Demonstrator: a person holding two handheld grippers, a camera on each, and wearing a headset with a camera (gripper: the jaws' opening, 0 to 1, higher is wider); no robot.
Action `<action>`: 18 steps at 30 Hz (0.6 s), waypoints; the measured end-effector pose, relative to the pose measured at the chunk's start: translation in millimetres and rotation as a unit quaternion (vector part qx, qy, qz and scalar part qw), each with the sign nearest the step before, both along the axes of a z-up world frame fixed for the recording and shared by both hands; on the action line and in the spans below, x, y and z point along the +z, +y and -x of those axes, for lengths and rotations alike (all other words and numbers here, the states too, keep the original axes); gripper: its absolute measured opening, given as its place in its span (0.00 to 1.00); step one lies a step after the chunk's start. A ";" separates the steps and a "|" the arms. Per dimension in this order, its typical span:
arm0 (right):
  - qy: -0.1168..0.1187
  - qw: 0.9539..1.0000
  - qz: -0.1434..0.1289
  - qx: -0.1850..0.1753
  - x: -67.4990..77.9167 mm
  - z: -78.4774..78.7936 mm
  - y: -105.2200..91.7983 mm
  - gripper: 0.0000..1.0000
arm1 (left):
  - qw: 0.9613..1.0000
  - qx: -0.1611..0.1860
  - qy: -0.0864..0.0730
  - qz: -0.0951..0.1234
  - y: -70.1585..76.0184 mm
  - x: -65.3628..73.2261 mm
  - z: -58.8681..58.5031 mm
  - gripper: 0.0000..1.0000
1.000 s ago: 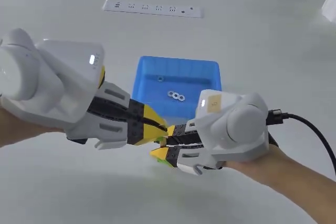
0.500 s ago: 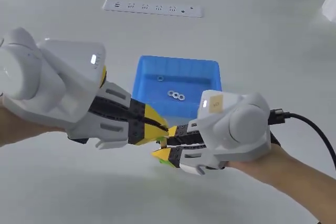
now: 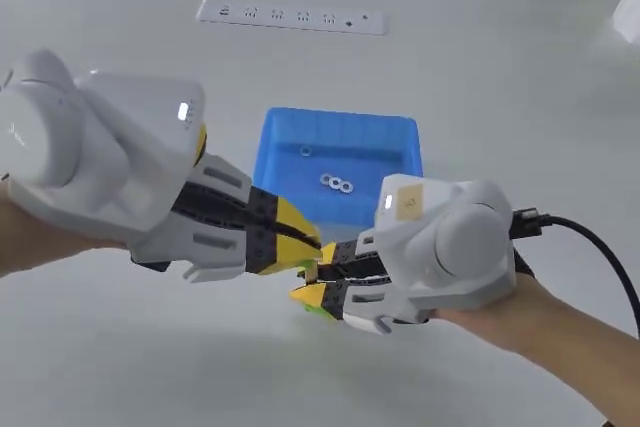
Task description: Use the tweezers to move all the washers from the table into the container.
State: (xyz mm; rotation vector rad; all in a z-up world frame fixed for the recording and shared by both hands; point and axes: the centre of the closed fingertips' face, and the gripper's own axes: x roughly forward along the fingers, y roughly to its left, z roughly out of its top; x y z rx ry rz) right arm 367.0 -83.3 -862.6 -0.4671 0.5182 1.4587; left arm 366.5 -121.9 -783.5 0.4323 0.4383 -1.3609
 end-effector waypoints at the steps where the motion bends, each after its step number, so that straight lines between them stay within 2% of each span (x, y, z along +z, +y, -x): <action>1: 0.002 1.000 0.000 0.000 0.6 0.3 0.0 0.12 | 1.000 0.000 0.000 0.000 0.4 0.9 -0.2 0.05; 8: -0.009 1.000 -0.007 0.000 13.9 -1.4 0.5 0.12 | 1.000 0.001 -0.009 0.005 1.9 14.2 -1.3 0.05; 18: -0.039 0.999 -0.022 -0.012 43.2 -12.9 -1.5 0.12 | 0.999 -0.002 -0.041 0.010 0.8 41.5 -6.8 0.05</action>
